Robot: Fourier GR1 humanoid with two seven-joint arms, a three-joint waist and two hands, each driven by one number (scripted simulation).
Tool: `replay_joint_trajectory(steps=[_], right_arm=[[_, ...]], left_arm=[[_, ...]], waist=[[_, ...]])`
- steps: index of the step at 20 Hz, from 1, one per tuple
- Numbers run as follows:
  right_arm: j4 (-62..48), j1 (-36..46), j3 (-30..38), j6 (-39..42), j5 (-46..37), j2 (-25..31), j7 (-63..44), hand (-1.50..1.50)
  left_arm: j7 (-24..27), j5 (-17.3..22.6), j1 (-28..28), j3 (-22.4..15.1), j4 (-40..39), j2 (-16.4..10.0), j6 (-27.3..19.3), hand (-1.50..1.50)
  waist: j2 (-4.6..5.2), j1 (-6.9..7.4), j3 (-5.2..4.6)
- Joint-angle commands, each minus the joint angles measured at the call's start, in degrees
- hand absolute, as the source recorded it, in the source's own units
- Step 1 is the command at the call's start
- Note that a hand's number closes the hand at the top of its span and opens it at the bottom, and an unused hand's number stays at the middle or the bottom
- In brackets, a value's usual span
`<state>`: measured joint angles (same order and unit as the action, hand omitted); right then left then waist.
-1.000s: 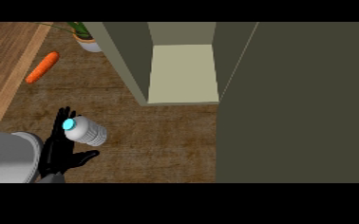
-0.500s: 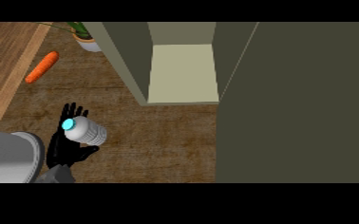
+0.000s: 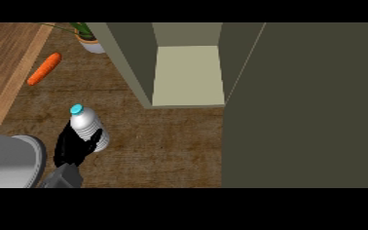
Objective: Pick up the bottled water, place it into the cabinet and close the cabinet
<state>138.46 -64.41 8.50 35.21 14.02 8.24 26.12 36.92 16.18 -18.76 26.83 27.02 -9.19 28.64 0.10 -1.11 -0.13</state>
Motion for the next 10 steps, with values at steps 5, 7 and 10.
replay_joint_trajectory(steps=[5,7,10], right_arm=[[8.4,-1.9,1.3,0.1,5.0,-0.4,-2.2,-1.5],[10.2,-1.6,0.7,-0.6,5.4,-0.2,-2.9,-1.5],[6.2,0.0,0.4,0.1,4.7,0.0,-2.1,-1.5]], left_arm=[[5.8,0.0,-0.8,-1.0,3.6,1.8,-1.6,1.5],[9.9,-2.6,-0.2,-2.8,3.7,3.7,-4.0,1.5],[12.8,-4.5,-0.7,-6.5,6.3,8.9,-10.2,1.5]], waist=[[-0.12,0.5,0.06],[0.05,0.41,0.0],[-0.11,0.3,0.06]])
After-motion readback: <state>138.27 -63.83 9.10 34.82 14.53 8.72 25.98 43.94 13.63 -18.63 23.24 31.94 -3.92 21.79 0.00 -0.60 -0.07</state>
